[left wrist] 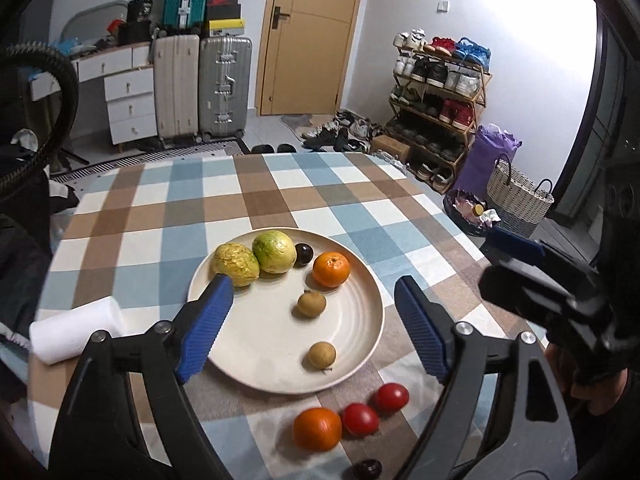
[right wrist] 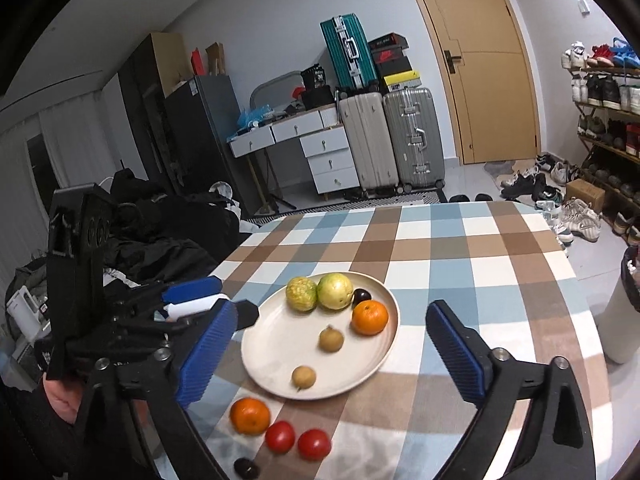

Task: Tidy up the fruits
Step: 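Withdraw both grippers from the plate toward the remaining fruits, then close the left gripper around the other dark plum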

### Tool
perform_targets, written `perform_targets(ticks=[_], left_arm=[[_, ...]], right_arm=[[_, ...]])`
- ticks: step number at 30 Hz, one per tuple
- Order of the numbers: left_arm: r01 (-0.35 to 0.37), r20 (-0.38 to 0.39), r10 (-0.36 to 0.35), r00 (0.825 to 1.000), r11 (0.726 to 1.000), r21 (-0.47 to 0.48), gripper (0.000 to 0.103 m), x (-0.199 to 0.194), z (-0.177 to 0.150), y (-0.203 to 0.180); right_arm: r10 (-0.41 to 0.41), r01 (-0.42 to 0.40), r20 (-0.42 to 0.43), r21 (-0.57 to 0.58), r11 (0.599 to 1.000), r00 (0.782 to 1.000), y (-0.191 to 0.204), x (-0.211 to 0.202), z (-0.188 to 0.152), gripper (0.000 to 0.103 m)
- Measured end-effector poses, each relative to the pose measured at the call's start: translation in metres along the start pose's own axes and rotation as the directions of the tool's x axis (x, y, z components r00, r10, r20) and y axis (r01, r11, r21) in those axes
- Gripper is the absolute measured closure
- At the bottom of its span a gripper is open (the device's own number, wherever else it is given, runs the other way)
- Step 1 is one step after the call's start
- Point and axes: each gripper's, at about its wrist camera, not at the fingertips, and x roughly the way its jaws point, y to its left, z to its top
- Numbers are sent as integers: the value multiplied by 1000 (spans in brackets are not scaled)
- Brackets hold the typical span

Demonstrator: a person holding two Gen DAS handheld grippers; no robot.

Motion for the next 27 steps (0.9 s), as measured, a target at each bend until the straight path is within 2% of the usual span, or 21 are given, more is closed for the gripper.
perform_targets(ticks=[5,8,18,27], left_arm=[[-28,30,28,999,1000,12,12,-32,-10,-9],[-49,48,49,998,999,14,1,-49,-17,-15],[-76,42,76,996,997,-12,1,-77,-48,-22],[-78,-49,77,996,997,-25,1,-66,-92,-24]], right_arm=[[-9,9,15,-3,1000,1000,11,-22,-11,2],[-16,16,20,-5,1000,1000,17,-33,-18,1],[-34,34,31,5,999,999,28,-56,-47,0],[-82,81,34,33,996,996,23,-66,-76,0]])
